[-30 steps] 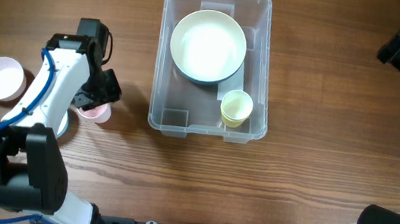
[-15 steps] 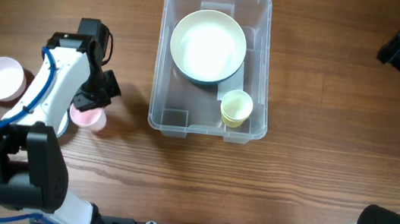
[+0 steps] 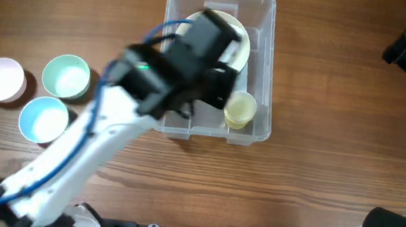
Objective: Pack container
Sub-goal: 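Carry the pink cup with the left gripper and stack it on the cups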
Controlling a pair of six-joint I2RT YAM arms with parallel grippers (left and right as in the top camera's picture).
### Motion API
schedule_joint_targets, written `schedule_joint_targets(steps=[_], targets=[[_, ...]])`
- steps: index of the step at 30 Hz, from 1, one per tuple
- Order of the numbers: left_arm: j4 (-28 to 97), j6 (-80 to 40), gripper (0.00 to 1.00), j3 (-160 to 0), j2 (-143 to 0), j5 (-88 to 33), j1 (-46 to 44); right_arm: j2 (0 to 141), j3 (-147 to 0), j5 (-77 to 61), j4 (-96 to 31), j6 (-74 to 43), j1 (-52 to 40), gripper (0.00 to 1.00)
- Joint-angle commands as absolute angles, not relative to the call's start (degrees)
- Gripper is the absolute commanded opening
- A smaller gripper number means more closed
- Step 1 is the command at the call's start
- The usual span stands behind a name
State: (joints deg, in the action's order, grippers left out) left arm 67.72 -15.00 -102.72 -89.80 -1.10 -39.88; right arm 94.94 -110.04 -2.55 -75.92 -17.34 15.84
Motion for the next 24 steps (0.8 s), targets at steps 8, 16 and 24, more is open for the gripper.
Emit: schedule_joint_targets(steps=[8,16,24], targets=[[63.0,-5.2,0.04,-102.8,-103.4,-2.1,-48.5,95.4,-109.8,-3.0,-76.0,-18.0,15.6,0.88],[63.9,-5.1,0.87,-102.8,-104.6,-0.7,-48.5,95.4,-109.8,-3.0,-76.1,-18.0,15.6,0.88],[71.8,-17.4,1.0,-102.8,-90.3,9.8,-26.0,95.4,-109.8,-3.0,-76.1,-18.0,15.6,0.88]])
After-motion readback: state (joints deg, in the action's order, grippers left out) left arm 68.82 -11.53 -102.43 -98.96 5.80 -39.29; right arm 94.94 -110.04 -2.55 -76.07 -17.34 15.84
